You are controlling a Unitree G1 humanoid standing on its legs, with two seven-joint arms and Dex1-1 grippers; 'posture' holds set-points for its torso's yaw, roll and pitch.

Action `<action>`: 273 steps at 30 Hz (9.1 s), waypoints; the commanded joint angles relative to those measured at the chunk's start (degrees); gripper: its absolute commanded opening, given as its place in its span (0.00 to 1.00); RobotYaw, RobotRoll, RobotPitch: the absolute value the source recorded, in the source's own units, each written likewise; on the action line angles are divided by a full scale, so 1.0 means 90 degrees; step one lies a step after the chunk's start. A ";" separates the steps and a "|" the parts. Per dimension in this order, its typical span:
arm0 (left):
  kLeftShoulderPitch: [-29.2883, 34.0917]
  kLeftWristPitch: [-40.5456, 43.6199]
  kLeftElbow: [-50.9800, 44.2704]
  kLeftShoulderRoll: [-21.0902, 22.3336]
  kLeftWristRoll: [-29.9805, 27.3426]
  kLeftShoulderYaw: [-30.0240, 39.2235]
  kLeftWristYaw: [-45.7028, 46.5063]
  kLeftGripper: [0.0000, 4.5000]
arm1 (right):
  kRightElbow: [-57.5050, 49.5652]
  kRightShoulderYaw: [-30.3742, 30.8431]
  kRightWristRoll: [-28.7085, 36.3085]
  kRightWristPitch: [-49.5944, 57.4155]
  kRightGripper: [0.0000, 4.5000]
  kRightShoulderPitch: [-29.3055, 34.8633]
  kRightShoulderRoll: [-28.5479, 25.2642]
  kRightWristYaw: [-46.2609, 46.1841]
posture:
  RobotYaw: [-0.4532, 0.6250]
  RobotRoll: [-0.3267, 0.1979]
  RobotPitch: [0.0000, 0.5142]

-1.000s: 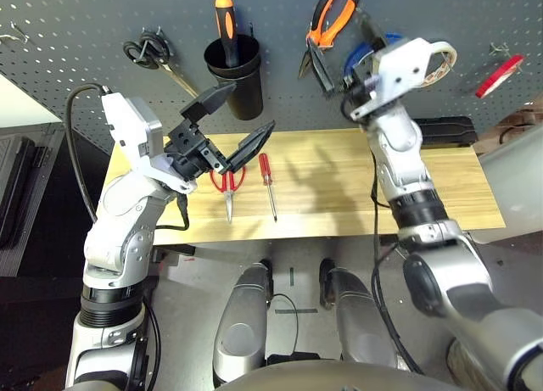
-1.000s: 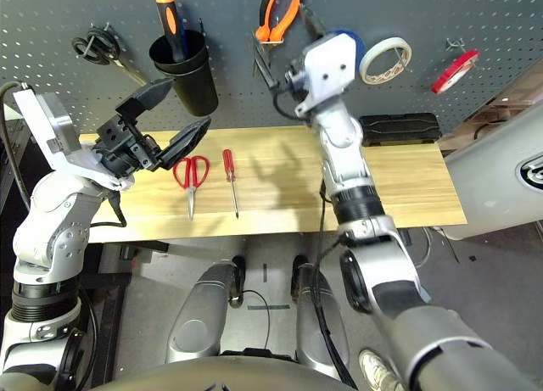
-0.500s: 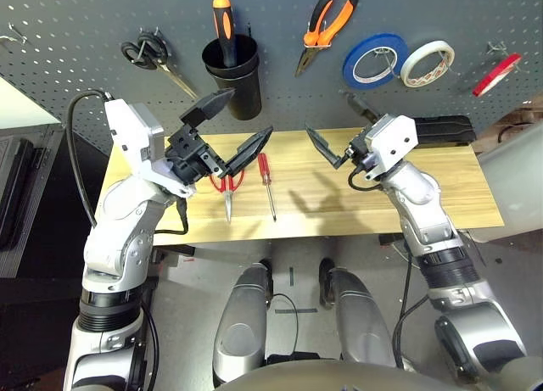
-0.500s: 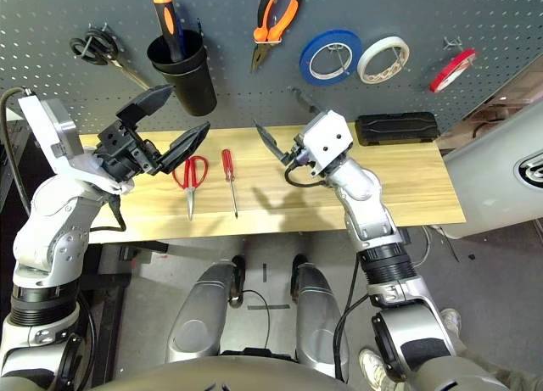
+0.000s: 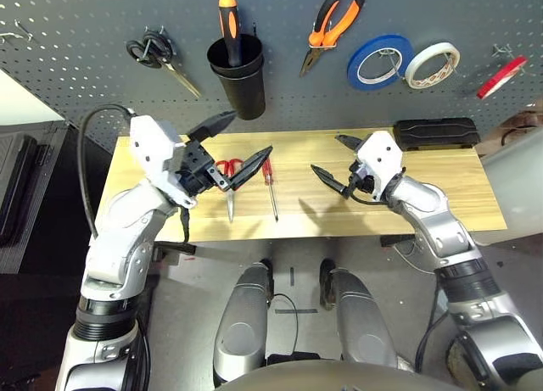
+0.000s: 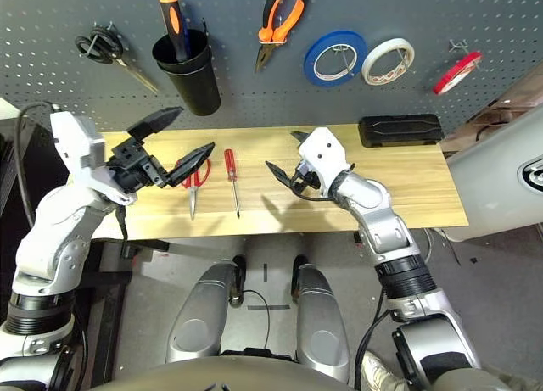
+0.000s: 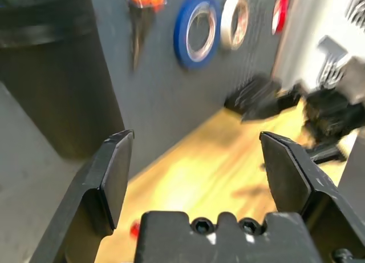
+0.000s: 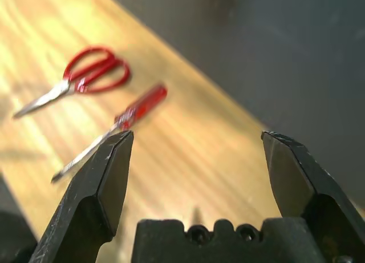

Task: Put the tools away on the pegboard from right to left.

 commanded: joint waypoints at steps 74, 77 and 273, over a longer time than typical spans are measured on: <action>-0.2814 0.1517 0.6535 -0.3188 0.1663 0.0382 0.3576 0.19 | -0.0548 0.0364 -0.0399 0.0464 1.00 0.1281 -0.0480 0.0251 | 0.58 0.62 0.64; -0.2261 0.2130 0.5299 -0.3187 0.1699 0.0362 0.3813 0.19 | -0.0417 0.0378 -0.0406 0.0376 1.00 0.1196 -0.0437 0.0289 | 0.60 0.62 0.64; -0.1267 0.2424 -0.1366 -0.1889 -0.0203 0.1323 0.4287 0.99 | -0.0842 -0.2260 0.4160 0.1256 1.00 -0.1520 -0.0879 0.1663 | 0.66 0.62 0.52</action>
